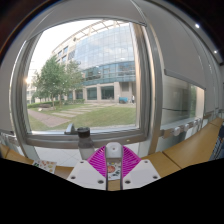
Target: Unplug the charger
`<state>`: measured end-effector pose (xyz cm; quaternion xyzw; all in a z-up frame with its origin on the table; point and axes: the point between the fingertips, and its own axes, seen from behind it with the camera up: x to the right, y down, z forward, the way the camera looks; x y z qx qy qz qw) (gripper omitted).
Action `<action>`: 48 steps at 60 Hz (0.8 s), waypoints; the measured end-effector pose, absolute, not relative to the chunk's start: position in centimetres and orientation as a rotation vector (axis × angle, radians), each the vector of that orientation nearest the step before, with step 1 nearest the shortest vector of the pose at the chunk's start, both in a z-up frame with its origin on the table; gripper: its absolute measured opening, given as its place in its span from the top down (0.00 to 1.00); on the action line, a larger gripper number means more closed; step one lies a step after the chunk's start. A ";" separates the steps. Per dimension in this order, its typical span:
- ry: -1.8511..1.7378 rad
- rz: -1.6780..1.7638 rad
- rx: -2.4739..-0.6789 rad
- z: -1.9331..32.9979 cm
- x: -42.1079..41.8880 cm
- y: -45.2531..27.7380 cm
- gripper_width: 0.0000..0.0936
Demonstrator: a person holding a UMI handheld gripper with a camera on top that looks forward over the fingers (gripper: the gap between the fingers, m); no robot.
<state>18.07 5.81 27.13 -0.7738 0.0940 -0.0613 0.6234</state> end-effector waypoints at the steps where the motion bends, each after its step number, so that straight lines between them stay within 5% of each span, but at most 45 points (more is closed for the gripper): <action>1: 0.229 -0.132 -1.801 25.7 18.6 5.7 0.84; 7: 0.267 -0.062 -1.930 16.0 20.0 4.9 0.84; 15: 0.288 0.007 -2.038 8.4 21.1 5.5 0.83; 34: 0.247 0.162 -2.191 0.9 20.1 5.6 0.79; 45: 0.237 0.216 -2.195 0.6 20.0 5.8 0.72; 48: 0.234 0.210 -2.193 0.5 20.2 6.0 0.64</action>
